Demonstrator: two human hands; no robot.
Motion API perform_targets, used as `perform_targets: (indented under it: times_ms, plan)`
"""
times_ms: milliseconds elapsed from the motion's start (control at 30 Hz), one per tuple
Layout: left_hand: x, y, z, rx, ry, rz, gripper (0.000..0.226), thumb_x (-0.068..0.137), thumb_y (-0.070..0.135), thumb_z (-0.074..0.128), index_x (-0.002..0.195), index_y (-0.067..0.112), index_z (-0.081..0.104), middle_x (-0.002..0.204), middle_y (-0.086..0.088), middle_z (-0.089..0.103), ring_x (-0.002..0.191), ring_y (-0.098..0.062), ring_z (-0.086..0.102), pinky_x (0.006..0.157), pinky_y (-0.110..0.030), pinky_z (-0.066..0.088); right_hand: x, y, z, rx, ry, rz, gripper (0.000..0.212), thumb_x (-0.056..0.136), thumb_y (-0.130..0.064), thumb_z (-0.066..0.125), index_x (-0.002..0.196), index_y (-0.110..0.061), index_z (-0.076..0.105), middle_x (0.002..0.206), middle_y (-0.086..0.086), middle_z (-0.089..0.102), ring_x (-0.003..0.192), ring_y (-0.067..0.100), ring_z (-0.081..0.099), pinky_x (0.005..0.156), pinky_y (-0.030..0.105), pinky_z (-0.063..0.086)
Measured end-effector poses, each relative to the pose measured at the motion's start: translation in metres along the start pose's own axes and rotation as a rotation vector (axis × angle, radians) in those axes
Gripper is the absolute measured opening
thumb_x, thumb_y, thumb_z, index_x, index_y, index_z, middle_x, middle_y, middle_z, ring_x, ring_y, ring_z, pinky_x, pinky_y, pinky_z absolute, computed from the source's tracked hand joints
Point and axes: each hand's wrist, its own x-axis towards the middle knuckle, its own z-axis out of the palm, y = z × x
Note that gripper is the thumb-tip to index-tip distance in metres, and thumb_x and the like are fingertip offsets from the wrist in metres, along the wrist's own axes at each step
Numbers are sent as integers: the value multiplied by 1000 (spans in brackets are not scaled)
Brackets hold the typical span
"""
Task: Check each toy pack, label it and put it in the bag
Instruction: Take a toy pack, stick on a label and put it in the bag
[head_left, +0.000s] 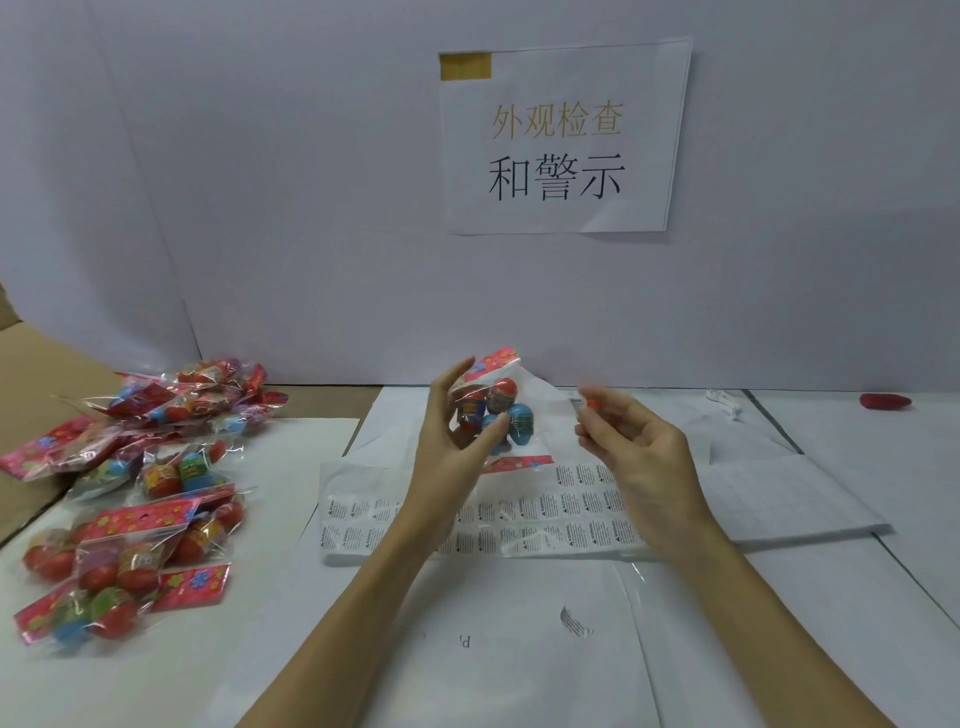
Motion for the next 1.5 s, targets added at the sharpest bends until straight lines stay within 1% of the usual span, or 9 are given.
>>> perform_targets:
  times_ms: [67, 167, 367, 567, 733, 933, 1200, 1367, 1500]
  plan:
    - [-1, -1, 2, -9, 12, -16, 54, 93, 20, 74, 139, 40, 54, 134, 7, 63, 114, -14, 71, 81, -24, 60, -3, 2, 6, 85, 6, 35, 22, 75, -25, 83, 97, -24, 84, 97, 5, 80, 89, 18, 75, 80, 21, 59]
    - [-2, -4, 5, -18, -24, -24, 50, 99, 11, 69, 141, 33, 55, 138, -1, 60, 116, -18, 71, 84, -26, 61, -7, 7, 13, -6, 0, -7, 18, 76, -27, 85, 94, -24, 83, 95, 5, 80, 87, 19, 77, 78, 22, 60]
    - [-6, -1, 10, 4, -68, -2, 48, 98, 13, 69, 138, 37, 56, 139, 5, 60, 115, -11, 70, 83, -24, 60, -9, 17, 18, -205, 1, -99, 8, 88, -17, 82, 91, -24, 80, 92, 0, 79, 87, 17, 76, 75, 24, 60]
    - [-8, 2, 12, 41, -91, -3, 62, 84, 32, 77, 142, 35, 53, 143, 3, 56, 121, -15, 67, 94, -32, 60, -8, 19, 19, -297, -2, -144, 8, 89, -17, 80, 96, -21, 77, 91, -4, 78, 87, 16, 75, 73, 22, 61]
    - [-8, 2, 12, 52, -91, -9, 67, 85, 22, 80, 145, 30, 51, 145, -1, 55, 123, -21, 67, 99, -39, 59, -9, 18, 18, -307, -1, -144, 8, 91, -15, 79, 98, -15, 77, 91, -1, 78, 86, 18, 75, 75, 26, 62]
    - [-7, 2, 12, 72, -87, -16, 66, 88, 11, 80, 145, 30, 50, 148, -1, 52, 126, -25, 64, 102, -44, 57, -10, 16, 19, -342, 2, -140, 8, 91, -16, 78, 98, -18, 75, 90, -6, 77, 84, 14, 75, 70, 21, 60]
    - [-7, 0, 11, 79, -93, 7, 67, 89, 12, 80, 144, 33, 50, 147, 3, 52, 124, -14, 65, 94, -26, 58, -11, 15, 20, -365, -3, -137, 8, 91, -18, 78, 98, -22, 74, 89, -9, 76, 85, 13, 74, 69, 18, 58]
    - [-6, -2, 10, 75, -90, 6, 67, 88, 11, 81, 144, 33, 50, 146, 3, 53, 124, -17, 66, 98, -30, 58, -11, 16, 19, -366, -7, -135, 8, 91, -18, 77, 100, -19, 75, 91, -7, 77, 87, 13, 74, 72, 21, 61]
    - [-6, -2, 10, 72, -89, 17, 67, 88, 9, 81, 143, 34, 52, 144, 3, 54, 121, -13, 67, 92, -26, 59, -10, 17, 19, -358, -10, -132, 9, 91, -18, 78, 100, -18, 75, 91, -5, 77, 87, 14, 75, 74, 25, 62]
